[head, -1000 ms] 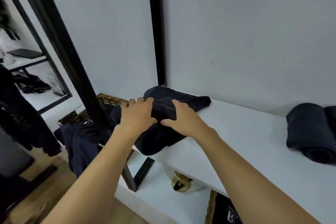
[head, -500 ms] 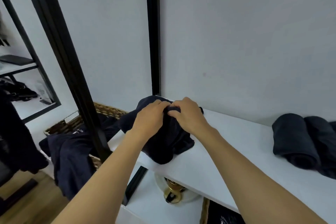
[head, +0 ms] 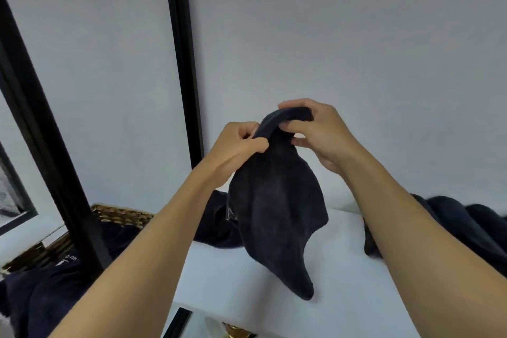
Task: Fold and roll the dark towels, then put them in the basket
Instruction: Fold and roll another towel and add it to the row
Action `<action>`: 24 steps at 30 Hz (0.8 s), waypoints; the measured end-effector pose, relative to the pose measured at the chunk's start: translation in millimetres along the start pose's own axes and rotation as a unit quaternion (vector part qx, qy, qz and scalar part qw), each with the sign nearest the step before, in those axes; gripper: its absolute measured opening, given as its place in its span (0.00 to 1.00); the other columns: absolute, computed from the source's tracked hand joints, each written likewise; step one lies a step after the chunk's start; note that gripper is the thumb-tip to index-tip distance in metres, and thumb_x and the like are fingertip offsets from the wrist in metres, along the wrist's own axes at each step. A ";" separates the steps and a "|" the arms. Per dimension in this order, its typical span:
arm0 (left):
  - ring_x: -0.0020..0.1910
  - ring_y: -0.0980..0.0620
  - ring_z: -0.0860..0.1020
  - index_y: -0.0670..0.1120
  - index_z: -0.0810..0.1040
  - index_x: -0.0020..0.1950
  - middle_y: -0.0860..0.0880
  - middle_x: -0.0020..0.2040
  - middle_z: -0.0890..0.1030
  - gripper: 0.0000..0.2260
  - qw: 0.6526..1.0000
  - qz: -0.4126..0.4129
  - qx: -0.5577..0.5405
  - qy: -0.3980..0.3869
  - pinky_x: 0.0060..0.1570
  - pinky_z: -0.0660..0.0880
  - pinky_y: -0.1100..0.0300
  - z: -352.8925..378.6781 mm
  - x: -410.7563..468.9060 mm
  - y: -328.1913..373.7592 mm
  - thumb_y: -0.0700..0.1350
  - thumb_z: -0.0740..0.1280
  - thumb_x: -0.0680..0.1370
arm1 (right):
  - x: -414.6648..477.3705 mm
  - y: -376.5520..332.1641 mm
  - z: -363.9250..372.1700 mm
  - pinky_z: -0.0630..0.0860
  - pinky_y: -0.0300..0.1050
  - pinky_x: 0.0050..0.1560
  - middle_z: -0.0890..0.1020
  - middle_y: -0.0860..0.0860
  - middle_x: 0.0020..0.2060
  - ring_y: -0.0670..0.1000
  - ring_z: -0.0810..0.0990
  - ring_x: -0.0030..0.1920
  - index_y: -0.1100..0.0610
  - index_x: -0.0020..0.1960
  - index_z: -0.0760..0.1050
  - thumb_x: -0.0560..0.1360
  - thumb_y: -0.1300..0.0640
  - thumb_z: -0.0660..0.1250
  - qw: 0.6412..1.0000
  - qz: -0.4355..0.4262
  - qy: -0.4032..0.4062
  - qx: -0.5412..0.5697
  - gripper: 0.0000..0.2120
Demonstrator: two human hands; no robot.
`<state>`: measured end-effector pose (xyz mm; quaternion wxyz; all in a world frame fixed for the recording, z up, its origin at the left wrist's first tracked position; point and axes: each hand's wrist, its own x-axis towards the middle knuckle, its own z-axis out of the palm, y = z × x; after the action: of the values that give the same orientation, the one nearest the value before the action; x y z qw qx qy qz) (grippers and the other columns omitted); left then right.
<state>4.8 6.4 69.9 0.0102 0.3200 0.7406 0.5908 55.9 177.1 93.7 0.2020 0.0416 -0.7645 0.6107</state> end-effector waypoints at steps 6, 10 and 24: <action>0.42 0.51 0.84 0.46 0.74 0.51 0.47 0.46 0.84 0.15 1.000 0.001 -0.007 0.007 0.43 0.81 0.57 3.3 23.2 35.9 0.47 0.76 0.71 | -7.7 -25.3 -50.2 0.81 0.46 0.53 0.85 0.52 0.49 0.50 0.84 0.51 0.56 0.54 0.82 0.78 0.59 0.67 0.998 -0.046 0.015 -0.027 0.07; 0.44 0.51 0.83 0.50 0.82 0.51 0.47 0.44 0.84 0.12 0.971 0.005 0.226 -0.073 0.49 0.80 0.54 -6.7 42.2 53.6 0.50 0.76 0.70 | -9.8 -34.3 -78.0 0.81 0.49 0.54 0.82 0.59 0.52 0.57 0.83 0.52 0.53 0.53 0.82 0.77 0.61 0.68 0.988 -0.074 0.073 -0.110 0.08; 0.42 0.50 0.82 0.41 0.82 0.47 0.42 0.46 0.84 0.11 0.981 0.023 0.155 -0.112 0.49 0.78 0.56 14.4 44.3 66.7 0.49 0.69 0.77 | -23.7 -50.3 -108.3 0.80 0.50 0.48 0.83 0.54 0.43 0.52 0.83 0.43 0.51 0.50 0.78 0.80 0.54 0.63 0.975 -0.061 0.158 -0.141 0.05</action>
<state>6.1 46.9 140.5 0.0297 0.3982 0.8102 0.4291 121.2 263.2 149.9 0.3608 -0.0376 -0.7977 0.4818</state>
